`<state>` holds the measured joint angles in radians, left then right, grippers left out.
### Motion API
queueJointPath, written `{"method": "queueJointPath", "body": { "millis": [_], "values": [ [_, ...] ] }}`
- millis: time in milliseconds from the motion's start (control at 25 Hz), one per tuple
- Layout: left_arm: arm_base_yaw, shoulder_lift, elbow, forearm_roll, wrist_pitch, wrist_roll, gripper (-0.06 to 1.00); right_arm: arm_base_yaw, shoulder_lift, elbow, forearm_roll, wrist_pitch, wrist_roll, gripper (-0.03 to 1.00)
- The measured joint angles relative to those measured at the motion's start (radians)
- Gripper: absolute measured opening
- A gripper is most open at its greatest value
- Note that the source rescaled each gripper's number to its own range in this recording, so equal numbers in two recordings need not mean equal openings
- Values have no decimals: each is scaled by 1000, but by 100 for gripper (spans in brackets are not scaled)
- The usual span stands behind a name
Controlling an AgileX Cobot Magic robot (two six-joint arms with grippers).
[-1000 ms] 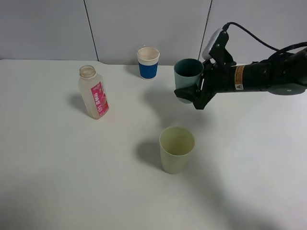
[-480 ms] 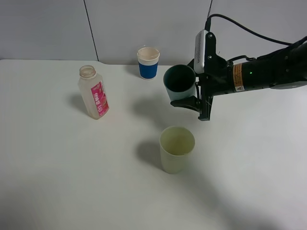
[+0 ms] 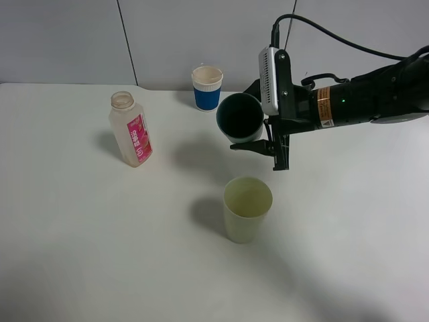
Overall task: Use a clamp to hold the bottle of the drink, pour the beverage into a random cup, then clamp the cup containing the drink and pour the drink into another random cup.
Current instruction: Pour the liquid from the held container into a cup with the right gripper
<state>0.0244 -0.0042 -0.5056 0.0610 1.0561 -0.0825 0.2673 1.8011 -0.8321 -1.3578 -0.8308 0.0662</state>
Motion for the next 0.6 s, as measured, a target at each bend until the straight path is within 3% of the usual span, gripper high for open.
{"method": "queueJointPath", "body": {
  "millis": [280, 600],
  "values": [
    [0, 0, 0, 0, 0, 0, 100, 0, 0, 0, -20, -37, 17, 0],
    [0, 0, 0, 0, 0, 0, 100, 0, 0, -50, -160, -29, 20, 0]
  ]
}}
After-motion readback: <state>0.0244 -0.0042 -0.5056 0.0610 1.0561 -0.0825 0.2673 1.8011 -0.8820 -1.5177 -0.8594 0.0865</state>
